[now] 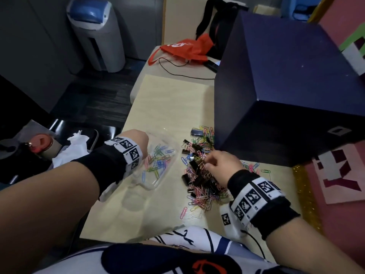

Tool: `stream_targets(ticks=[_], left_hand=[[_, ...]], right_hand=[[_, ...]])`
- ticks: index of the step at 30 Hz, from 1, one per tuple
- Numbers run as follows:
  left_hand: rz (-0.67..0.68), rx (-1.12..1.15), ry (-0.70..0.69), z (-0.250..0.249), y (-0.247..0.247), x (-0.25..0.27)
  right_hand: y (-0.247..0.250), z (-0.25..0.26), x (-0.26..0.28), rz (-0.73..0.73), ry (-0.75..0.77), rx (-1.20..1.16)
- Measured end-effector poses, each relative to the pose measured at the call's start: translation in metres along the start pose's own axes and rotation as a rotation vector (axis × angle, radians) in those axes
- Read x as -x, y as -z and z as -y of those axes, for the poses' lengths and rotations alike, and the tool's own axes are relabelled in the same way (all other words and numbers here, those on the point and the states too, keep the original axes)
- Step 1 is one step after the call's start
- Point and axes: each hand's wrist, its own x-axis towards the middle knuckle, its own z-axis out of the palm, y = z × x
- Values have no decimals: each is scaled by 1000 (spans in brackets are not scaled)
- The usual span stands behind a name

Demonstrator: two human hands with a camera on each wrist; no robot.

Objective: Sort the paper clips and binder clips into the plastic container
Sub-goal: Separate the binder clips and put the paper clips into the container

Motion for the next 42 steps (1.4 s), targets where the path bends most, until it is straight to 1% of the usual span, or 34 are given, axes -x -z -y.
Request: stream_targets(ticks=[3,5,8,10,12,14,17,20,23,25,27,28,29,31,33,34,40,42], left_hand=[[-25,37,50,-1,0,-8],[-64,83,95,-3,0,-11],[-129,119,86,-8,3,-7],[-241,138,62,-15,6,-3],[-336,129,32,-29,16,9],[-371,105,-71,-49,23,19],[-369,64,-300,-84,24,35],[-372,8,-516,-120,13,46],[-362,-78,-676,-145,-7,41],[-360,-127,-722,-152,-18,35],[-336,-129,-716,-153,-24,32],[-339,-131,-714,-153,-24,31],[-349,-136,-714,-153,-23,32],[-361,-133,-711,-153,-21,32],[-362,-125,-702,-153,-19,32],[-366,-129,-702,-154,-18,32],[-368,-135,-724,-160,-16,35],[-371,-133,-728,-162,-17,36]], right_hand=[[1,-29,-1,-9,-184,87],[-2,-40,2,-4,-249,150],[-10,-51,8,51,-231,188],[-17,-56,12,97,-199,186],[-24,-61,14,80,-187,200],[-28,-64,15,24,-194,192],[-29,-66,16,-11,-211,154],[-26,-69,18,-47,-226,64],[-17,-78,20,-185,-347,-20],[-12,-87,24,-232,-470,2],[-8,-95,29,-207,-580,72],[-7,-99,31,-193,-604,83],[-7,-102,33,-187,-593,72],[-12,-107,33,-186,-499,38],[-19,-110,30,-164,-421,54],[-22,-110,28,-160,-406,65],[-23,-107,23,-262,-368,165],[-18,-109,25,-342,-353,195]])
